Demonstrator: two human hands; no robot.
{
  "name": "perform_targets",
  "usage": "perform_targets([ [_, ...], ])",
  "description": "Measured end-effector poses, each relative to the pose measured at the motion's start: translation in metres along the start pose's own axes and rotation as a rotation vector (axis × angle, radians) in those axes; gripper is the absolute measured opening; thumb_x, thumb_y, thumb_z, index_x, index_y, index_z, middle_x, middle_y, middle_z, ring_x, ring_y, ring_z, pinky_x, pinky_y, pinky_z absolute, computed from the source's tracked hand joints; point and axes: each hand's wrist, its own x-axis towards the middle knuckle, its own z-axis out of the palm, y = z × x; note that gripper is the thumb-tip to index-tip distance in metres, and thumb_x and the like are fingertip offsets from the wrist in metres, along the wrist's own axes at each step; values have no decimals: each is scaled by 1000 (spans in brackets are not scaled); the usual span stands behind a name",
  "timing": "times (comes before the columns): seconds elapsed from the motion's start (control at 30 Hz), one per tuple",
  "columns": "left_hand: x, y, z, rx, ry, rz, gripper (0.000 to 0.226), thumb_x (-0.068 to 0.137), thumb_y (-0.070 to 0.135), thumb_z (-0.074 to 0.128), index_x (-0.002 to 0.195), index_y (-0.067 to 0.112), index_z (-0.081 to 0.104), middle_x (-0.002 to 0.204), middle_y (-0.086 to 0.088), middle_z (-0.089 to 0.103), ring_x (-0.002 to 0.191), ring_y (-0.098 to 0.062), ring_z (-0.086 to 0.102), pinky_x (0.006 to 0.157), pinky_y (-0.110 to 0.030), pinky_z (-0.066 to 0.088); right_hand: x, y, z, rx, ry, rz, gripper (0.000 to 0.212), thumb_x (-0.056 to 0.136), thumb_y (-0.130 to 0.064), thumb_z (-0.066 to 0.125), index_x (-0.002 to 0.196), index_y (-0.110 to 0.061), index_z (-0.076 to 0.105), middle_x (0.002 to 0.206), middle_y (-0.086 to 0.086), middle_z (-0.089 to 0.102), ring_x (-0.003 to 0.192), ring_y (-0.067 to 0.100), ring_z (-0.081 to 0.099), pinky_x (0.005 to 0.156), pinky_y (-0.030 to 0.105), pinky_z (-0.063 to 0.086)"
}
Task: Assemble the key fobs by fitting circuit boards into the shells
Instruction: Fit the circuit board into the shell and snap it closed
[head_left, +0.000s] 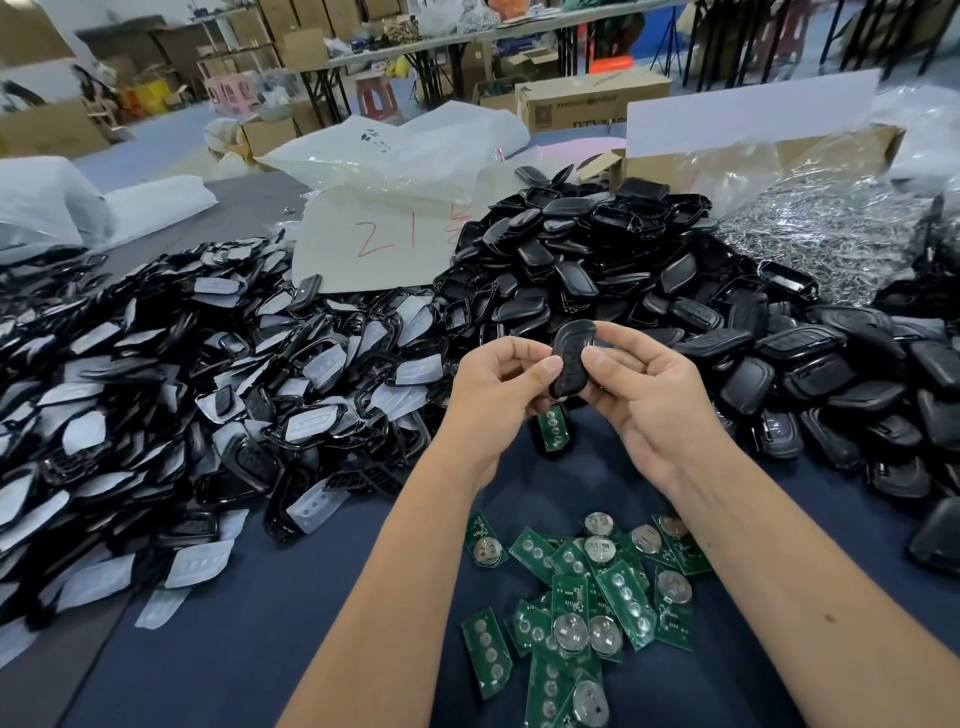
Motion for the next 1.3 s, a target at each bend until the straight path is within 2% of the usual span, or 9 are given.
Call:
perform_targets([
  [0.3,-1,-2,5,167,18,137,6,99,5,64,101,9,68,99,-16,73,85,-15,66,75,-29,56,-2,-2,0,-41,-3,-18,28,72,-8,82,99,-13,77,91,7,80,84,16,77,73,24,60],
  [0.43,-2,-2,6,230,58,178,5,99,10,66,99,13,70,94,-12,73,88,-25,71,82,-37,61,-4,-2,-2,-465,49,-304,29,77,5,85,86,-21,78,88,2,79,87,18,76,79,29,60],
  [0.57,-3,7,3,-96,26,-88,29,102,33,64,103,5,73,86,-13,76,75,-24,74,69,-28,61,-6,-3,-3,-951,17,-748,23,77,7,83,84,-15,80,89,-5,76,95,17,69,86,33,56],
  [0.67,-6,8,1,-91,-7,-97,16,96,18,73,101,3,76,87,-10,77,76,-20,75,69,-24,60,-7,-3,0,-1045,-53,-883,26,75,18,76,83,-7,79,91,1,75,97,20,68,84,32,56],
  [0.77,-6,9,-2,-145,37,-86,10,91,-1,74,102,-1,74,89,-10,77,77,-17,74,70,-22,59,-8,-1,0,-1007,-83,-822,41,73,23,60,95,-6,79,100,1,76,104,16,70,91,32,57],
  [0.9,-6,9,-4,-24,82,-70,14,90,-5,73,96,6,76,78,-1,75,74,-12,71,68,-23,59,-8,-1,-1,-866,-16,-715,42,84,10,56,112,-14,76,113,-4,73,111,14,69,94,32,58],
  [1.07,-6,10,-3,84,67,-22,22,90,-2,73,89,19,80,77,1,76,73,-11,72,63,-20,56,0,3,-5,-662,60,-388,15,96,-21,66,106,-27,75,96,-7,75,86,12,71,62,36,58],
  [1.17,-8,10,-2,120,24,16,23,90,-2,72,91,20,81,75,3,74,73,-7,71,63,-20,56,1,4,-6,-547,34,-297,11,94,-14,74,96,-25,78,78,-3,72,64,13,63,45,26,46],
  [1.3,-7,8,-1,141,11,62,21,91,-2,71,96,15,81,73,2,72,72,-7,69,63,-21,56,2,4,-6,-466,19,-252,16,89,1,75,95,-14,79,71,0,67,58,14,59,44,23,42],
])
